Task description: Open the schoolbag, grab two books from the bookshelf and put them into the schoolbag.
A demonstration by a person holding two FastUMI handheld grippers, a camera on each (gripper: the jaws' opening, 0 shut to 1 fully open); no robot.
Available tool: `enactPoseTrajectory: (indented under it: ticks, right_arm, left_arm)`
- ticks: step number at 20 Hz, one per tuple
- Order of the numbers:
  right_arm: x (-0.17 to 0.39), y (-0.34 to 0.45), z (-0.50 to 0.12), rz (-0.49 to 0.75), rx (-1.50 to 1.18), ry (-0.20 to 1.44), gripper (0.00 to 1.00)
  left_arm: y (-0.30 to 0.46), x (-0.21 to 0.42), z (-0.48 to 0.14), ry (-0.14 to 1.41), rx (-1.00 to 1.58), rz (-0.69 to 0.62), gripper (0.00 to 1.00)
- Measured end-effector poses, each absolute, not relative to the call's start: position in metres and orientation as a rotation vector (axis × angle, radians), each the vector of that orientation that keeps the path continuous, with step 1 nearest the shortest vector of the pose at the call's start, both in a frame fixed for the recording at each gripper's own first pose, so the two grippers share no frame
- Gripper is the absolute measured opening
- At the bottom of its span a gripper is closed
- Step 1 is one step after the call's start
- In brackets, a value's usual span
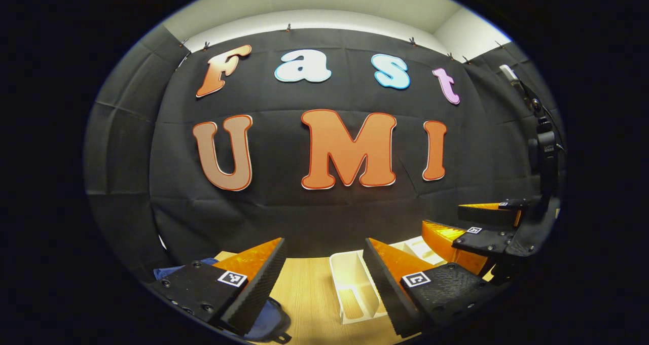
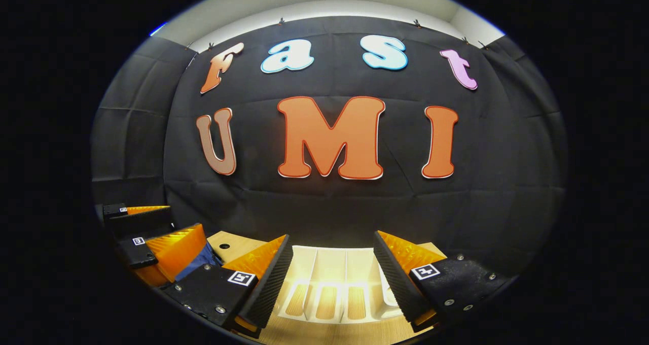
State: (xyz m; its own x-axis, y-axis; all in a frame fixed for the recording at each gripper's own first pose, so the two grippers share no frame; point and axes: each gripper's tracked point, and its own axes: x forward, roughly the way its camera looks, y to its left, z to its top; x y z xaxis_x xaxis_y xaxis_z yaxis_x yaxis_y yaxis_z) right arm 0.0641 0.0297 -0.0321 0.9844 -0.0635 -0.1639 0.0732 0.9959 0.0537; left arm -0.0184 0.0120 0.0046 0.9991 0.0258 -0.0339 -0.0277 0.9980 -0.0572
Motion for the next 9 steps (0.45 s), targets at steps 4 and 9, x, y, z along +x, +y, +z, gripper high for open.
enactPoseTrajectory:
  ticks: [4, 9]
  right_arm:
    - [0.0649, 0.0322, -0.0315, -0.065, 0.048, 0.160, 0.95]
    - [0.0646, 0.0318, -0.0332, -0.064, 0.044, 0.163, 0.95]
  left_arm:
    - [0.0112, -0.0195, 0.0047, 0.038, -0.058, 0.011, 0.95]
    - [0.0123, -0.0179, 0.0020, 0.047, -0.059, 0.017, 0.95]
